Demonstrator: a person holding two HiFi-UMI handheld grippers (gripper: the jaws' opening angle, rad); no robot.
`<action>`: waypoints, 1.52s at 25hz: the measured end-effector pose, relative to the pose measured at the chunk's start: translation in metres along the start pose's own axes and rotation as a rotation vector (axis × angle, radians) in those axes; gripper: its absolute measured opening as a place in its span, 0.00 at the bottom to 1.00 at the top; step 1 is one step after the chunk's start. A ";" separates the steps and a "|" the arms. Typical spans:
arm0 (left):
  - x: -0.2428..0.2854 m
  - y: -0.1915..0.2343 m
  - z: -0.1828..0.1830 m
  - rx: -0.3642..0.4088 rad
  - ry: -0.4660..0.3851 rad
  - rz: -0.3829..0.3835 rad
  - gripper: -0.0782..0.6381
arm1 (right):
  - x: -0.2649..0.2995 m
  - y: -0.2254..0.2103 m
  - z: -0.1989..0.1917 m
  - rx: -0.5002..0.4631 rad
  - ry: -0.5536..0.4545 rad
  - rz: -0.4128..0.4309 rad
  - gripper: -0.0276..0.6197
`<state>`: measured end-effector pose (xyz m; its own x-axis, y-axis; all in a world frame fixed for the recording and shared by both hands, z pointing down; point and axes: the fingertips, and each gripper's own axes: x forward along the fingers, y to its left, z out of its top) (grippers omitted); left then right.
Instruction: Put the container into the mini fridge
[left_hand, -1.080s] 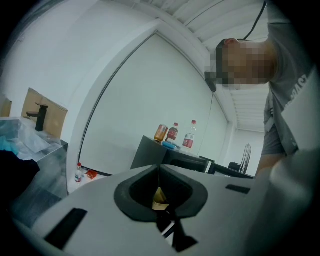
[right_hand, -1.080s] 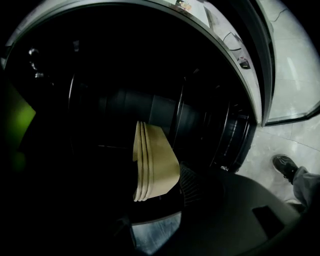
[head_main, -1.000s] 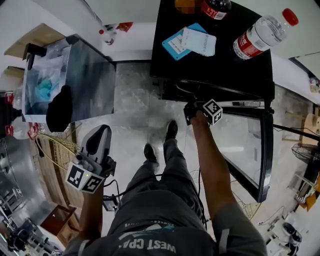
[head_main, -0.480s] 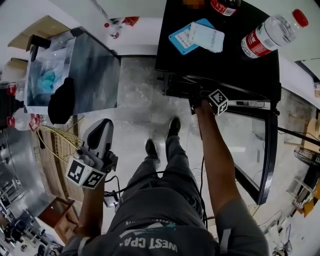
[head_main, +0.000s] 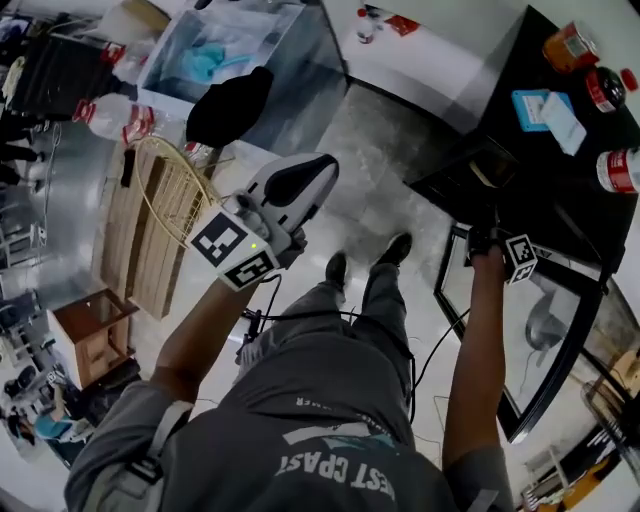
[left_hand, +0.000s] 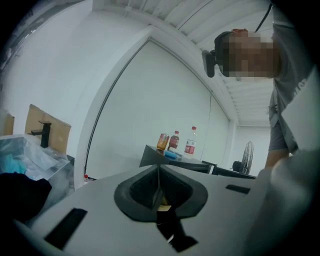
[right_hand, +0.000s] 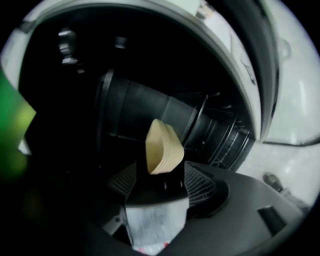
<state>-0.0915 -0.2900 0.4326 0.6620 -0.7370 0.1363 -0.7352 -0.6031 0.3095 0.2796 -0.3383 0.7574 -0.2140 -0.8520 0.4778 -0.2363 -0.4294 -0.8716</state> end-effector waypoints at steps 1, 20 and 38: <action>-0.004 0.000 0.005 0.007 -0.008 0.000 0.15 | -0.010 0.007 -0.006 -0.029 0.014 -0.001 0.52; -0.087 -0.030 0.076 0.096 -0.095 -0.066 0.14 | -0.245 0.324 -0.156 -1.094 0.039 0.471 0.09; -0.107 -0.131 0.094 0.326 -0.043 -0.289 0.15 | -0.389 0.398 -0.175 -1.481 -0.214 0.456 0.08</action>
<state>-0.0802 -0.1609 0.2887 0.8458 -0.5314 0.0459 -0.5325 -0.8463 0.0146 0.1031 -0.1252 0.2440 -0.4209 -0.9038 0.0773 -0.9062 0.4228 0.0084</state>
